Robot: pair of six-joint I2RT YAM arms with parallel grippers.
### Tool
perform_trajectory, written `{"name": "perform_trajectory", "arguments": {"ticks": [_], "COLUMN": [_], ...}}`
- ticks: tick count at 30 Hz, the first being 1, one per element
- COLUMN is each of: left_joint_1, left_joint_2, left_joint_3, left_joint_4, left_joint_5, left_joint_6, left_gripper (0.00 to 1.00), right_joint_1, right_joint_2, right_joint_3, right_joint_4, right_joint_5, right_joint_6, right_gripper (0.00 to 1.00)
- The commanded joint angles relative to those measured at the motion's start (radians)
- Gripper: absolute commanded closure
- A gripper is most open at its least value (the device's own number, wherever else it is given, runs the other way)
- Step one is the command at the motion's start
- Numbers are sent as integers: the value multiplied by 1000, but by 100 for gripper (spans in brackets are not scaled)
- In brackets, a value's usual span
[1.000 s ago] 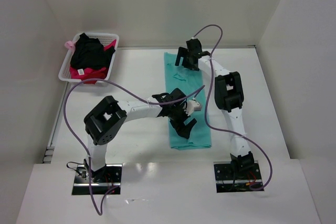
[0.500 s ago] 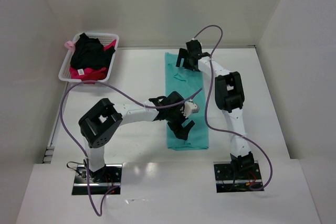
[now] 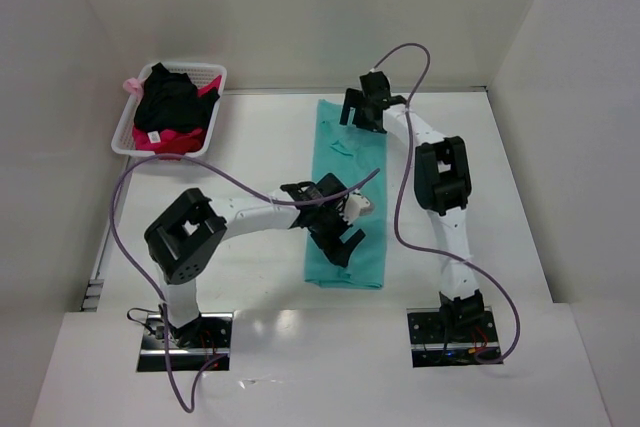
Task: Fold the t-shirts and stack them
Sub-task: Rotate the tshirt 90 degrees
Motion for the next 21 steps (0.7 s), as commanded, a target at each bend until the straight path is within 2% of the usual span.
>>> {"name": "perform_trajectory", "arguments": {"ticks": [1, 6, 7, 11, 14, 16, 21], "left_joint_1": [8, 8, 8, 8, 8, 8, 8], "left_joint_2": [-93, -240, -259, -364, -485, -587, -832], "left_joint_3": [35, 64, 75, 75, 3, -49, -109], "left_joint_4": [-116, -116, -116, -116, -95, -84, -28], "left_joint_5": [-53, -117, -126, -186, -285, -368, -508], "left_joint_6": [-30, -39, -48, -111, -197, -250, -315], "left_gripper": [0, 0, 0, 0, 0, 0, 0], "right_joint_1": [-9, -68, -79, -79, -79, -88, -88], "right_joint_2": [-205, -421, -497, -641, -731, -741, -607], "right_joint_3": [34, -125, -191, -347, -522, -594, -582], "right_joint_4": [-2, 88, 97, 85, 122, 154, 165], "right_joint_5": [-4, -127, -127, -104, -73, -73, -117], "right_joint_6": [-45, -34, -34, -43, -43, -56, -82], "right_gripper": [0, 0, 0, 0, 0, 0, 0]}}
